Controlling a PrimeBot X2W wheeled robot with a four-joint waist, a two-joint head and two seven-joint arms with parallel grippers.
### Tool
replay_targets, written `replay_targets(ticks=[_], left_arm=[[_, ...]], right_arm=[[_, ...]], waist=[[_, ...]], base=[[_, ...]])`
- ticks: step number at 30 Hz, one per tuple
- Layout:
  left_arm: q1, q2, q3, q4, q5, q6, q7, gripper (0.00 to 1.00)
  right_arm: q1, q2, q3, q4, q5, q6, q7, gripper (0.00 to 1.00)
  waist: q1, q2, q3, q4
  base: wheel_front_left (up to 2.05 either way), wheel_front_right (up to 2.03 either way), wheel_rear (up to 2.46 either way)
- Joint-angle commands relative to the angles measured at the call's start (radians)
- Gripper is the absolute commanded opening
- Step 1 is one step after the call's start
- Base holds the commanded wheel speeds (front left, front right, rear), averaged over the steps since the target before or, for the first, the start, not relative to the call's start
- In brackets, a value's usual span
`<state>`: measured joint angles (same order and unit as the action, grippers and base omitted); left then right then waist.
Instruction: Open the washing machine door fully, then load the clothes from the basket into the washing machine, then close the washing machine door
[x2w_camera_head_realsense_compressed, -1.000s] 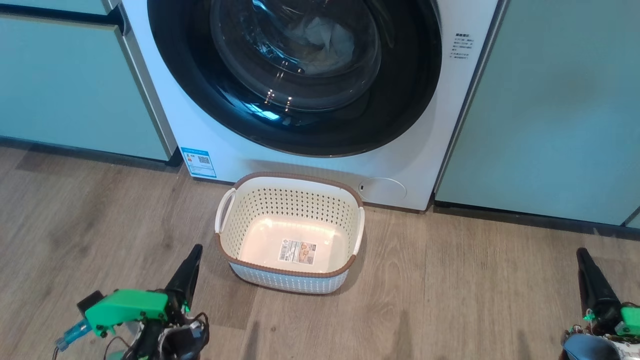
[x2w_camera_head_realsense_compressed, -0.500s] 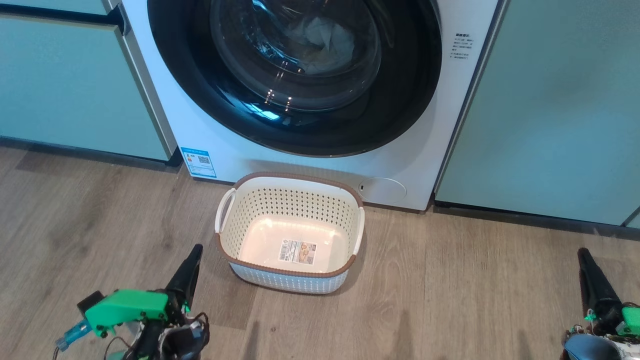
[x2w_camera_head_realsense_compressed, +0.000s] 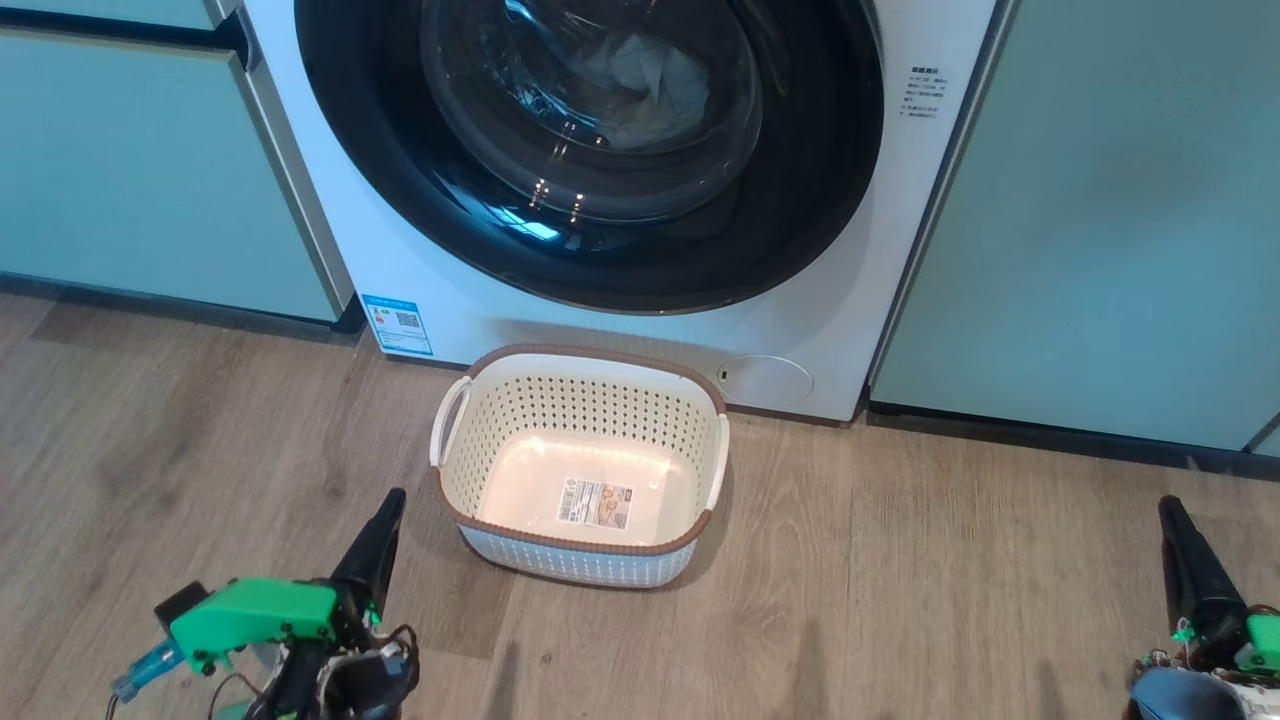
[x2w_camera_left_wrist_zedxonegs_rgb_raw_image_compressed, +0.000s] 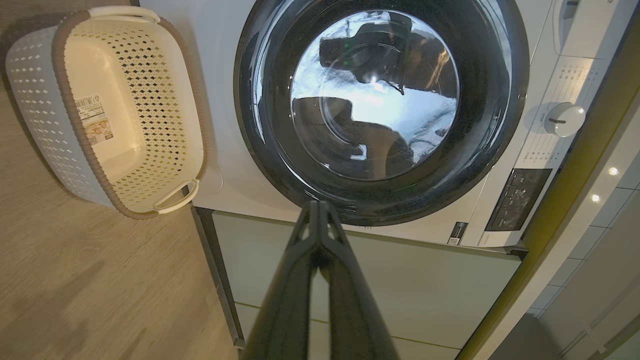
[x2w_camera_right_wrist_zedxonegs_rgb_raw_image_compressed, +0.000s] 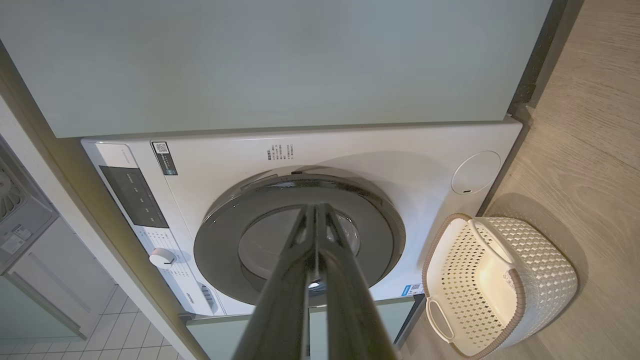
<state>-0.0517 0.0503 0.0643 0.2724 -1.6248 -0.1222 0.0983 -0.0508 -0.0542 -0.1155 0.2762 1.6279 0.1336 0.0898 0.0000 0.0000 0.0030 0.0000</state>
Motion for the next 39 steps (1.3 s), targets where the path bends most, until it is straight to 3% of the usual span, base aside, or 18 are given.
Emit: replay_targets(ticks=[1,39], left_arm=[[-0.056,0.007,0.04,-0.027,0.008,-0.008,0.007,0.0],[-0.056,0.004,0.044,-0.027,0.012,-0.008,0.011,0.0]], right_arm=[[-0.056,-0.007,0.017,-0.032,-0.007,-0.003,0.011,0.0],[-0.057,-0.003,0.01,-0.032,-0.012,-0.003,0.017,0.0]], waist=[[0.0,0.0,0.0,0.0],[0.0,0.0,0.0,0.0]], base=[[0.0,0.0,0.0],[0.0,0.0,0.0]])
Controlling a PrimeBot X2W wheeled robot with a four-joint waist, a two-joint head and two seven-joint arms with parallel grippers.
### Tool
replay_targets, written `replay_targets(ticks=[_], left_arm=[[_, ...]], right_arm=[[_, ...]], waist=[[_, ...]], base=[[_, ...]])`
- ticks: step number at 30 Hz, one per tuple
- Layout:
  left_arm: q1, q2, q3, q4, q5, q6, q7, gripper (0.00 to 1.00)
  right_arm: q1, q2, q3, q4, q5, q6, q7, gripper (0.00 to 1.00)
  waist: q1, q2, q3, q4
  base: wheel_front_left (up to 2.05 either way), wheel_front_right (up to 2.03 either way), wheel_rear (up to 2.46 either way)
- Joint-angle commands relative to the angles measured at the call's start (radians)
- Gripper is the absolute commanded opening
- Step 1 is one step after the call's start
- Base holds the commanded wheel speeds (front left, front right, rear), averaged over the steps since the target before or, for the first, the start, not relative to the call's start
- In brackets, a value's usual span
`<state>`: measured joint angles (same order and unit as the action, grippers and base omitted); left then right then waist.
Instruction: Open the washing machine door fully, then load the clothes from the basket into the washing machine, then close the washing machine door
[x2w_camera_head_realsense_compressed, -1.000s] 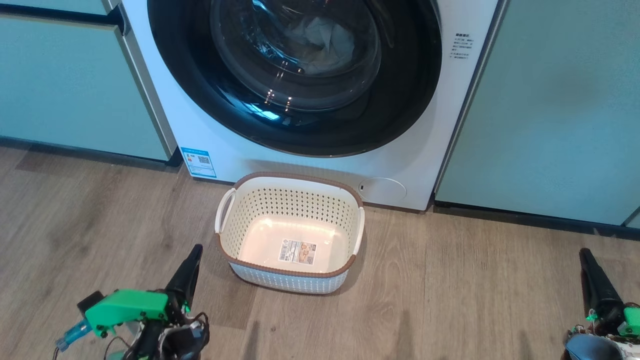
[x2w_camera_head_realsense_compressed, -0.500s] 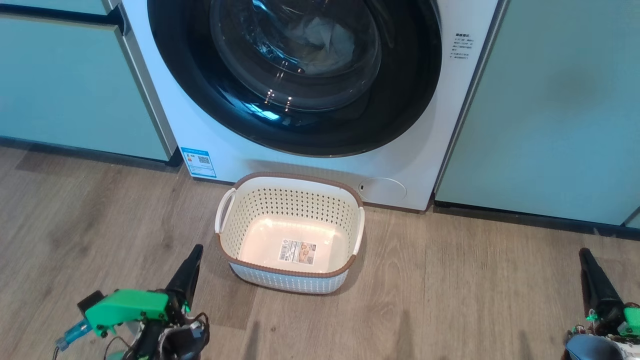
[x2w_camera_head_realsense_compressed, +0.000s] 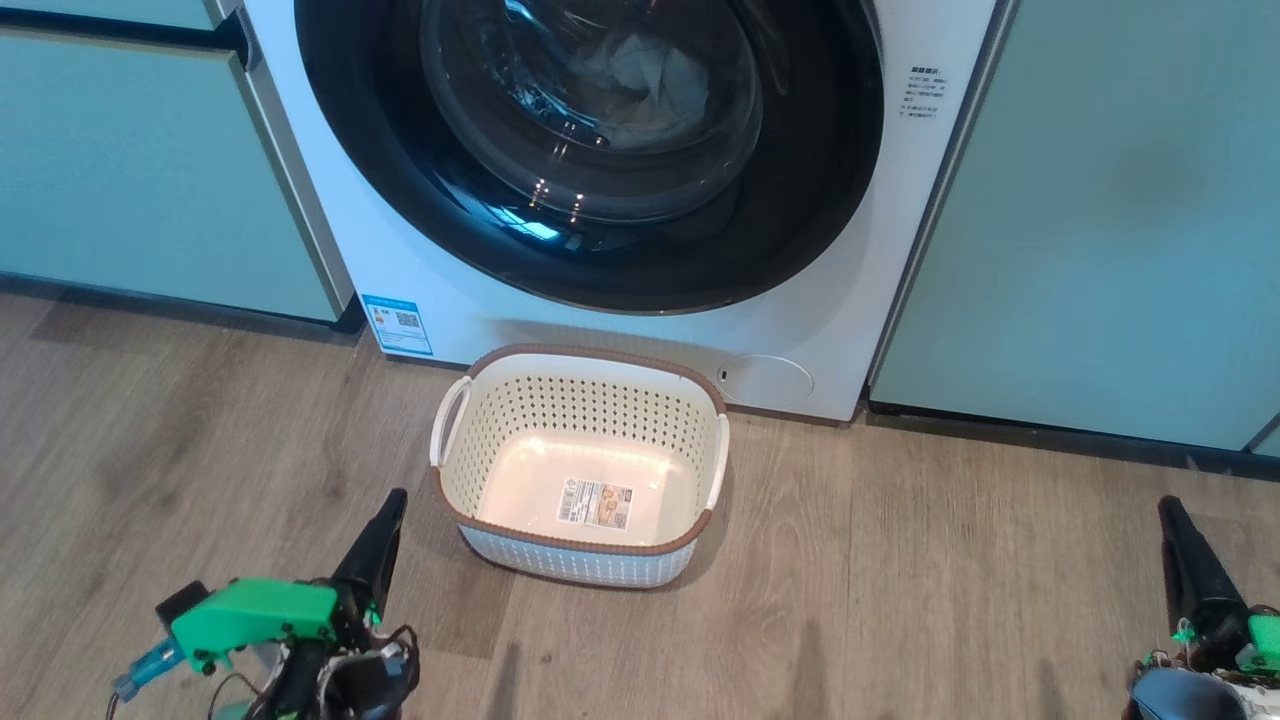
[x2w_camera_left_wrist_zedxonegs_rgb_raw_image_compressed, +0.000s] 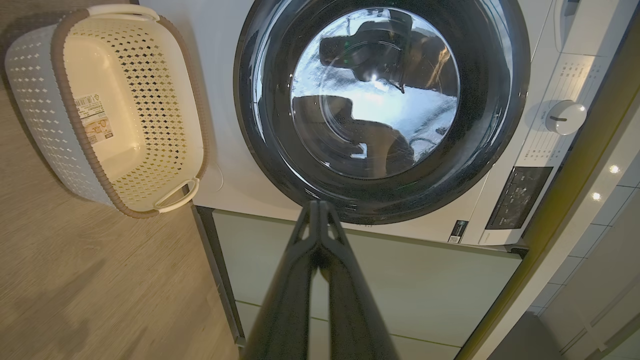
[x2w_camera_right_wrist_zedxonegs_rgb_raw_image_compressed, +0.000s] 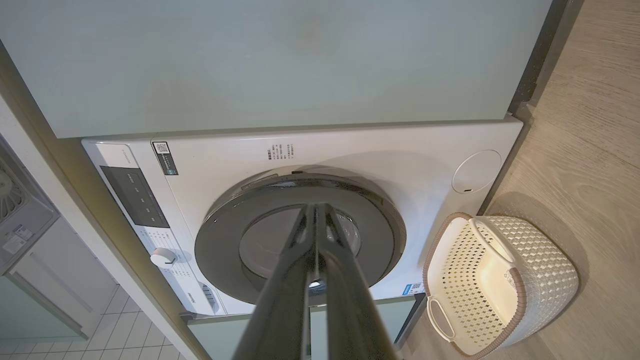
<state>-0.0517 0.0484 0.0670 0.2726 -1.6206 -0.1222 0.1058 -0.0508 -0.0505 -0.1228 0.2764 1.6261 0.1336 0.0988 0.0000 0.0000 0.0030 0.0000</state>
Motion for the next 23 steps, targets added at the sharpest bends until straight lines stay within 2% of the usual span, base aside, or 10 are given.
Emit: replay_targets(ticks=[1,23], left_arm=[[-0.056,0.006,0.042,-0.027,0.008,-0.008,0.003,0.0],[-0.056,0.005,0.044,-0.027,0.009,-0.008,0.005,0.0]], right_arm=[[-0.057,-0.006,0.017,-0.032,-0.011,-0.003,0.008,0.0],[-0.057,-0.004,0.015,-0.032,-0.013,-0.003,0.01,0.0]], waist=[[0.0,0.0,0.0,0.0],[0.0,0.0,0.0,0.0]], base=[[0.0,0.0,0.0],[0.0,0.0,0.0]])
